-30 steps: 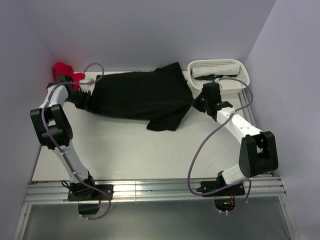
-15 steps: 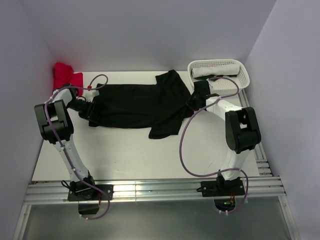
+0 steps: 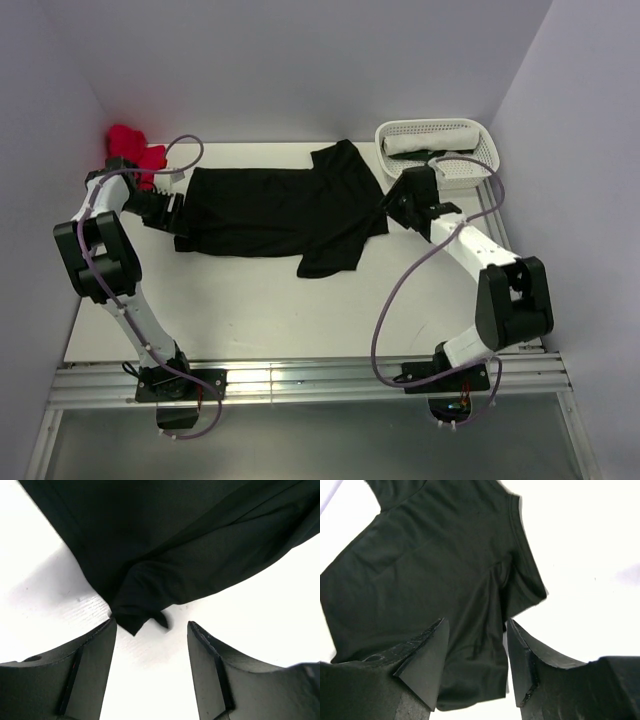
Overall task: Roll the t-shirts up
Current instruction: Flatten the tshirt
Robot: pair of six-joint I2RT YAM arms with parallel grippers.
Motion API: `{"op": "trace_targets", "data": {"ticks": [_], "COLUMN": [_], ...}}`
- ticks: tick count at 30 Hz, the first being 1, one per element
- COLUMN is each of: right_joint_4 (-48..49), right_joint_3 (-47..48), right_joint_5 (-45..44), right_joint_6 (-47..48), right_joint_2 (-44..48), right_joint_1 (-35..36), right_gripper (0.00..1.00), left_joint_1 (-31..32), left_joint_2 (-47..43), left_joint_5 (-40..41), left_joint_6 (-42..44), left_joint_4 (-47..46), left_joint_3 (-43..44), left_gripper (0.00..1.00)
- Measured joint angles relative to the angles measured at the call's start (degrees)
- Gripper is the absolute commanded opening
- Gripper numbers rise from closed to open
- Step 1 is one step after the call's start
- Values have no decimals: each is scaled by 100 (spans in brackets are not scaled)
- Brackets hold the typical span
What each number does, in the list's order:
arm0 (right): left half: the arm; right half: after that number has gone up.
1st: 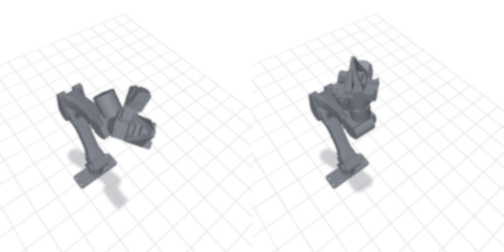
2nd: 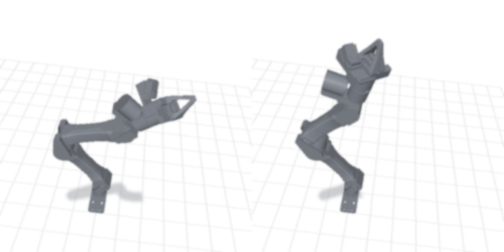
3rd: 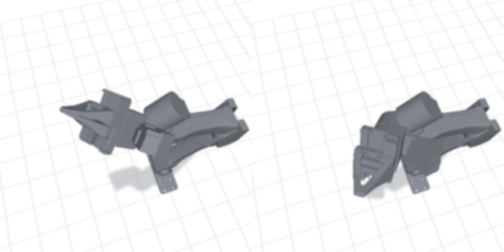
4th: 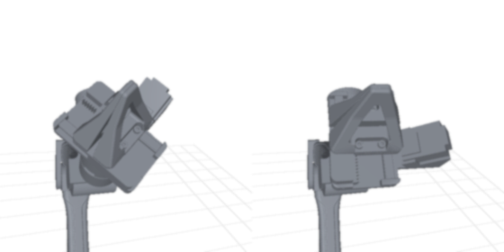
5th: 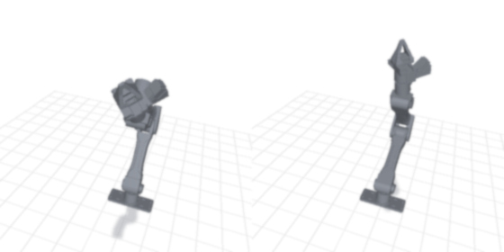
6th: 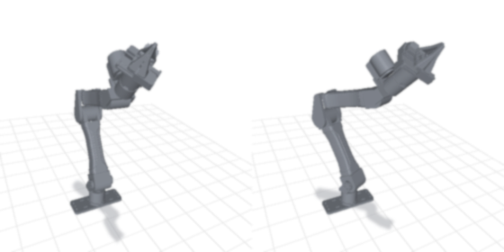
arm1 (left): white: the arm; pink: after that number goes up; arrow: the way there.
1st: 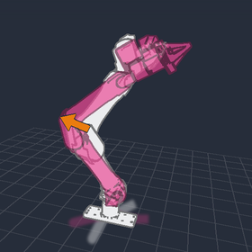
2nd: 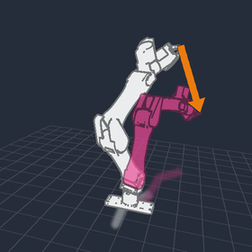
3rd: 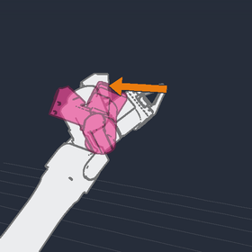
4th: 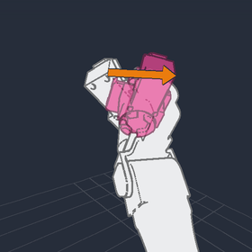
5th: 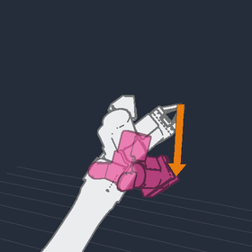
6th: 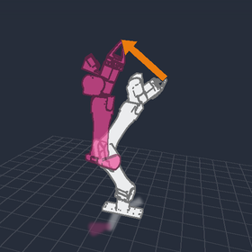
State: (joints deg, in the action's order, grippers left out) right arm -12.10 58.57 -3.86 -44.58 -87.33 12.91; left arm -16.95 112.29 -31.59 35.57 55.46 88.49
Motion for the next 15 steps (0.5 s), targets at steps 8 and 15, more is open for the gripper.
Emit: {"op": "trace_targets", "data": {"ticks": [8,15], "right_joint_4": [374,752], "right_joint_3": [-892,-1381], "right_joint_5": [-81,-50], "right_joint_6": [-170,-404], "right_joint_2": [286,164], "right_joint_1": [678,1086], "right_gripper": [55,52], "left_joint_1": [-26,7], "left_joint_2": [-28,-162], "left_joint_5": [109,398], "left_joint_6": [-28,-243], "left_joint_4": [173,96], "left_joint_3": [-22,-389], "left_gripper": [60,59]}}
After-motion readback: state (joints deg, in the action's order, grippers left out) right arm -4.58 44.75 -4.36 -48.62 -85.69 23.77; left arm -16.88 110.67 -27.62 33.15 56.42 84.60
